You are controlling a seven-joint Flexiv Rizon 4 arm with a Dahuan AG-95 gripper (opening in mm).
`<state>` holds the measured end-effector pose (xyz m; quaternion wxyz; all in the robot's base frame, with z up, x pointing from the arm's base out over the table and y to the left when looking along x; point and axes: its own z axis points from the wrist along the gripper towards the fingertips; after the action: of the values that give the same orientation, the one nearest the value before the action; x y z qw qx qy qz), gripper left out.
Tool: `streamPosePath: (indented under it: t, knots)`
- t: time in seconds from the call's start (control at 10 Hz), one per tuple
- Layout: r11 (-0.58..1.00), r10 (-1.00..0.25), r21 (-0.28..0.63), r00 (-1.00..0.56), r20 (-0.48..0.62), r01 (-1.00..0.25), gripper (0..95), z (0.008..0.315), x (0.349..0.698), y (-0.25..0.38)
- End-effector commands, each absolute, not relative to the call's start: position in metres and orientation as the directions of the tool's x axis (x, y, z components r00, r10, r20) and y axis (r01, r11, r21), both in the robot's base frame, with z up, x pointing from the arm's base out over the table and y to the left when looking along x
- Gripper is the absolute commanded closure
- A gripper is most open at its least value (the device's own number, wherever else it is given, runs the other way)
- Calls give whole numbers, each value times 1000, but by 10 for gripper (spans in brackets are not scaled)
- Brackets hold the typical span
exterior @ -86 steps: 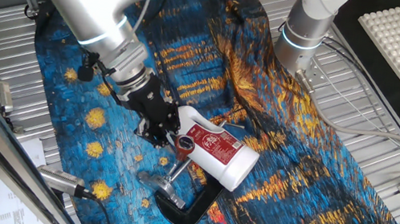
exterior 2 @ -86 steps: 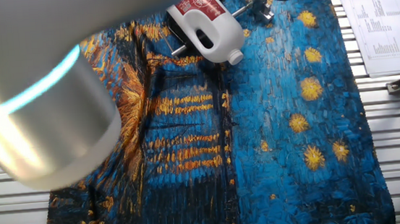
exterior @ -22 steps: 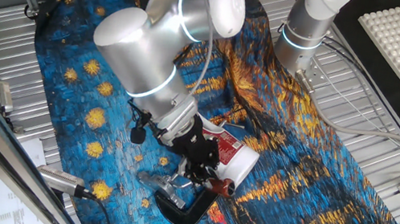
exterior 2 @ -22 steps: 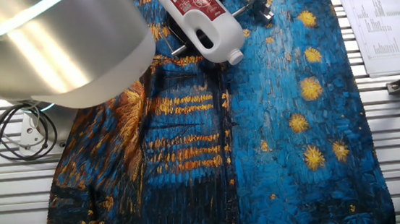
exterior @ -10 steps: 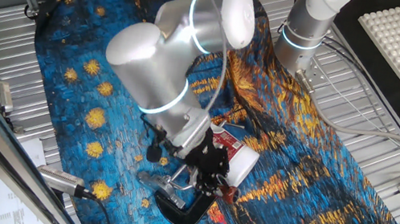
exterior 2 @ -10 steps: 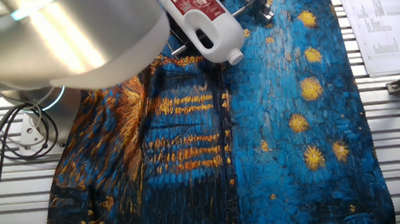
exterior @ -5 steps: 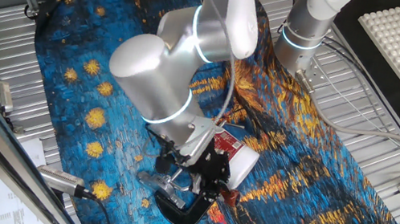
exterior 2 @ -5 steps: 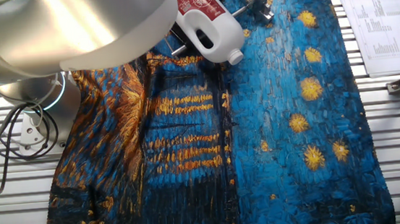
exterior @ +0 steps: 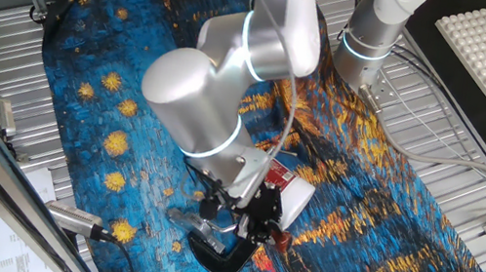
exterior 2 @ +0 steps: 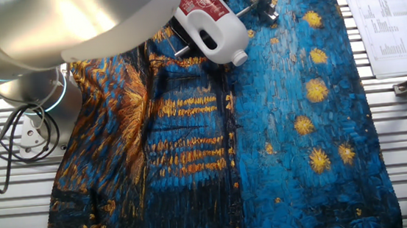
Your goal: Push down the lever
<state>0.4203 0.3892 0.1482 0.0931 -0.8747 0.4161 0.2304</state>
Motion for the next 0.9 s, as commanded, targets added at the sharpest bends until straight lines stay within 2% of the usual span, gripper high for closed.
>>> streamPosePath:
  t: [0.1,0.6,0.7,0.9]
  knots:
    - [-633,-689,24,549,-473,-774,760,141,418,391]
    - [-621,-710,27,548,-442,-784,760,123,413,396]
    - [-617,-717,32,545,-435,-787,950,121,412,397]
    - [-620,-713,30,546,-440,-784,950,121,411,397]
